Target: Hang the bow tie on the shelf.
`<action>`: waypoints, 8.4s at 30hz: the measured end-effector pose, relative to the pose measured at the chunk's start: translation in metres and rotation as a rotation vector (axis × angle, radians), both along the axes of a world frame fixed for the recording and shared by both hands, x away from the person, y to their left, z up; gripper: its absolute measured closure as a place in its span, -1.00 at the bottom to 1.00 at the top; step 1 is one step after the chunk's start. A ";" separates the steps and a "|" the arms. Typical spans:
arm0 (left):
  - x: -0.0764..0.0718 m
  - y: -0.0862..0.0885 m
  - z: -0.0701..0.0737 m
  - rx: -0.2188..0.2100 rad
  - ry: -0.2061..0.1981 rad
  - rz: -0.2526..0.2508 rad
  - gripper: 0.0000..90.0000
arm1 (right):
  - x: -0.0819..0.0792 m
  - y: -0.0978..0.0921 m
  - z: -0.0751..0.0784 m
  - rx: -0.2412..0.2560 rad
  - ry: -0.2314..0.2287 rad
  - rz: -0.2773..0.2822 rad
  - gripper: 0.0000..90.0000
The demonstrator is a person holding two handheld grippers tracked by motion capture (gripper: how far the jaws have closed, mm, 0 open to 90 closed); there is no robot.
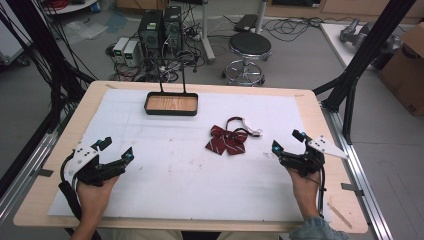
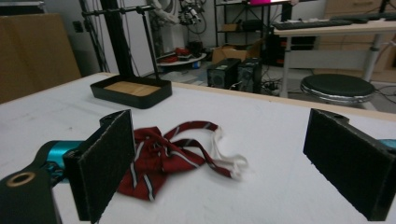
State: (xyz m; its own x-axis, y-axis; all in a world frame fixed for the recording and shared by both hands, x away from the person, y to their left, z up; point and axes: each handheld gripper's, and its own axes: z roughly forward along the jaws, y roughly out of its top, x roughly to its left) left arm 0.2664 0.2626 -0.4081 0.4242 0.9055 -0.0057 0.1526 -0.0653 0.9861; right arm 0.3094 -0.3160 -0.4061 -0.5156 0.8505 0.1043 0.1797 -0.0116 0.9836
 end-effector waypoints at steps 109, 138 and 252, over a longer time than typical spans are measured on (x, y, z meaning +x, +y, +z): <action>0.008 0.000 -0.007 -0.028 -0.013 -0.055 -0.55 | 0.182 0.241 0.093 -0.244 0.065 0.481 0.66; 0.008 -0.001 -0.008 -0.039 -0.005 -0.065 -0.55 | 0.240 0.223 0.117 -0.227 0.117 0.313 0.66; 0.013 -0.007 -0.011 -0.023 -0.004 -0.066 -0.55 | 0.102 0.045 0.136 -0.151 0.010 0.076 -0.67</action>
